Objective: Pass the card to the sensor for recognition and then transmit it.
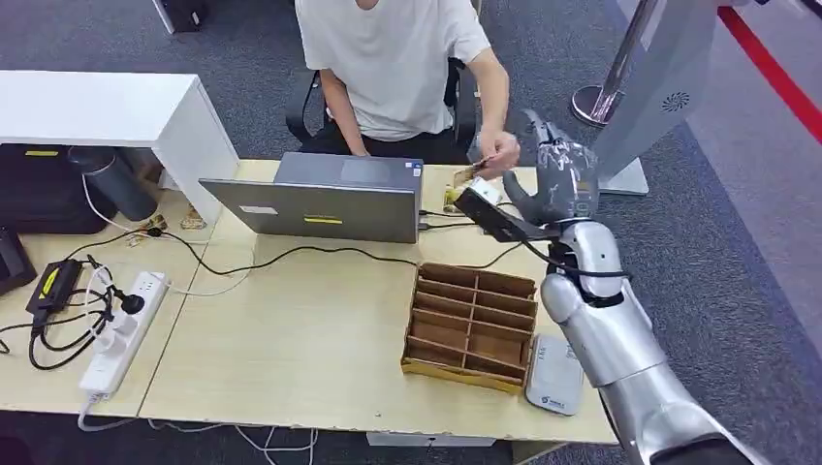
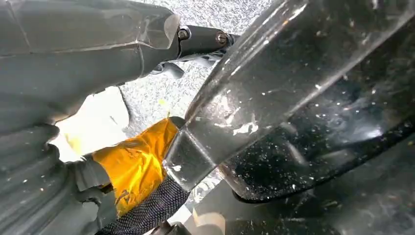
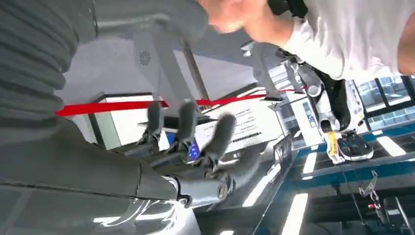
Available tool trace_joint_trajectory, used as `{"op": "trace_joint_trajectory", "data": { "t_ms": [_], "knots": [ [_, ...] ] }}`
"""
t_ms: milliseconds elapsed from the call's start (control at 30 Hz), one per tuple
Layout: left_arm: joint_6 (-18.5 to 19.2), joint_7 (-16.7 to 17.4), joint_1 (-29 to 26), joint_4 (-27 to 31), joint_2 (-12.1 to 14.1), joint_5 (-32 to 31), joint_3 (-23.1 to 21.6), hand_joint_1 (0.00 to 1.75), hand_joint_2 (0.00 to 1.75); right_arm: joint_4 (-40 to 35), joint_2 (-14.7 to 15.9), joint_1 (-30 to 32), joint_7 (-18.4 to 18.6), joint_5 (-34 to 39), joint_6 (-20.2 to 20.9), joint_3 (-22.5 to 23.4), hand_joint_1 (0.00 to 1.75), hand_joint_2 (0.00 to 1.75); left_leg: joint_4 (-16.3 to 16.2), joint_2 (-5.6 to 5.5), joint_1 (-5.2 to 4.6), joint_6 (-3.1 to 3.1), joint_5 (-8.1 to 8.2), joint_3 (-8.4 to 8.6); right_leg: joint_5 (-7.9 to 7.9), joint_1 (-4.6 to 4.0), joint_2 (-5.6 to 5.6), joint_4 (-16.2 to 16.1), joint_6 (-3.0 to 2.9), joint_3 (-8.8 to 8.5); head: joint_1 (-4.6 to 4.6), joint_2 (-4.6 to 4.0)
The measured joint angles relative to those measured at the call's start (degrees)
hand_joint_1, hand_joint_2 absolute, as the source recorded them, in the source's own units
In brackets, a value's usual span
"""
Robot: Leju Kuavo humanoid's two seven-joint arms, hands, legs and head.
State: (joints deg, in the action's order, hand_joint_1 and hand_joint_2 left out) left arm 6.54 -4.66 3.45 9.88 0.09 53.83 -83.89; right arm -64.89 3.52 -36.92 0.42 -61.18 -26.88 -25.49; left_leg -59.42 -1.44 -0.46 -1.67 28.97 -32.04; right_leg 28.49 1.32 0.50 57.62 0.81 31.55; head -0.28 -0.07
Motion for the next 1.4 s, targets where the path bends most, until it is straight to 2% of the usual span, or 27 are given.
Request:
{"op": "trace_joint_trajectory", "data": {
  "t_ms": [133, 267, 400, 500, 700, 767, 900, 1067, 1200, 1333, 1400],
  "knots": [
    [-0.2, 0.1, 0.0, 0.0, 0.0, 0.3, 0.0, 0.0, 1.75, 0.5, 0.7, 1.4, 0.0, -0.6, -1.4, 1.3, 0.0, 1.75, 0.0, 0.0, 0.0, 0.0, 0.0, 0.0, 0.0, 0.0, 0.0, 0.0, 0.0, 0.01, 0.0, 0.0],
    [-0.4, 0.5, 0.0, 0.0, 0.0, 0.5, 0.0, 0.0, 1.75, 0.0, 3.0, 2.9, 3.3, -4.6, -1.4, 3.3, 0.0, 1.75, 0.0, -0.06, -0.01, -0.01, 0.01, 0.0, 0.0, 0.01, -0.05, 0.0, 0.0, 0.0, 0.02, 0.0],
    [0.8, 0.3, 0.0, 0.0, 0.2, 0.3, 0.0, 0.0, 1.75, 0.3, 7.1, 4.7, 5.3, -8.7, -2.4, 6.7, 0.0, 1.75, -0.1, -0.1, -0.02, -0.03, 0.02, -0.03, 0.0, 0.01, -0.1, -0.1, 0.01, -0.02, 0.0, 0.0],
    [1.1, 0.5, 0.1, 0.0, 0.2, 0.4, 0.0, 0.0, 1.75, 1.0, 11.0, 6.3, 8.1, -12.1, -2.0, 10.1, 0.0, 1.75, -0.2, -0.15, -0.02, -0.08, 0.06, -0.07, 0.01, 0.01, -0.15, -0.1, 0.02, -0.04, 0.0, 0.0],
    [1.1, 0.5, 0.1, 0.0, 0.3, 0.8, 0.0, 0.0, 1.75, 4.0, 19.6, 9.9, 13.3, -22.3, 3.9, 15.7, 0.0, 1.75, -0.2, -0.21, -0.03, -0.15, 0.1, -0.12, 0.02, 0.01, -0.2, -0.1, 0.05, -0.01, 0.0, 0.0],
    [1.0, 0.6, 0.1, 0.0, 0.3, 1.0, 0.0, 0.0, 1.75, 6.1, 22.7, 11.1, 17.2, -27.0, 9.2, 17.1, 0.0, 1.75, -0.2, -0.29, -0.03, -0.15, 0.1, -0.16, 0.02, 0.01, -0.31, -0.1, 0.06, -0.02, 0.04, 0.0],
    [1.0, 1.1, 0.2, 0.0, 0.3, 1.0, 0.0, 0.0, 1.75, 9.0, 26.7, 14.9, 21.2, -28.0, 14.7, 19.7, 0.0, 1.75, -0.2, -0.27, -0.03, -0.17, 0.13, -0.18, 0.04, 0.0, -0.31, -0.1, 0.08, -0.02, 0.02, 0.0],
    [1.0, 1.2, 0.2, 0.0, 0.3, 1.1, 0.0, 0.0, 1.75, 10.8, 28.7, 17.7, 22.2, -28.0, 15.6, 21.0, 0.0, 1.75, -0.2, -0.09, -0.02, -0.18, 0.16, -0.12, 0.04, 0.0, -0.11, -0.1, 0.08, 0.03, 0.0, 0.0],
    [0.8, 1.7, 0.3, 0.0, 0.3, 1.1, 0.0, 0.0, 1.75, 12.0, 29.5, 19.6, 23.9, -27.9, 20.0, 22.3, 0.0, 1.75, -0.2, -0.23, 0.0, -0.18, 0.15, -0.09, 0.05, -0.02, -0.27, -0.1, 0.09, -0.02, 0.04, 0.0],
    [0.6, 2.1, 0.4, 0.0, 0.2, 0.9, 0.0, 0.0, 1.75, 14.8, 29.5, 24.0, 25.5, -26.5, 24.0, 25.6, 0.0, 1.75, -0.2, -0.32, -0.01, -0.19, 0.15, -0.13, 0.12, -0.01, -0.35, -0.1, 0.17, -0.04, 0.0, 0.0],
    [0.6, 2.6, 0.5, 0.0, 0.2, 0.5, 0.0, 0.0, 1.75, 17.8, 29.1, 27.0, 25.4, -25.2, 24.8, 28.7, 0.0, 1.75, -0.2, -0.38, -0.01, -0.22, 0.18, -0.16, 0.16, 0.0, -0.41, -0.1, 0.24, -0.09, 0.02, 0.0]
  ]
}}
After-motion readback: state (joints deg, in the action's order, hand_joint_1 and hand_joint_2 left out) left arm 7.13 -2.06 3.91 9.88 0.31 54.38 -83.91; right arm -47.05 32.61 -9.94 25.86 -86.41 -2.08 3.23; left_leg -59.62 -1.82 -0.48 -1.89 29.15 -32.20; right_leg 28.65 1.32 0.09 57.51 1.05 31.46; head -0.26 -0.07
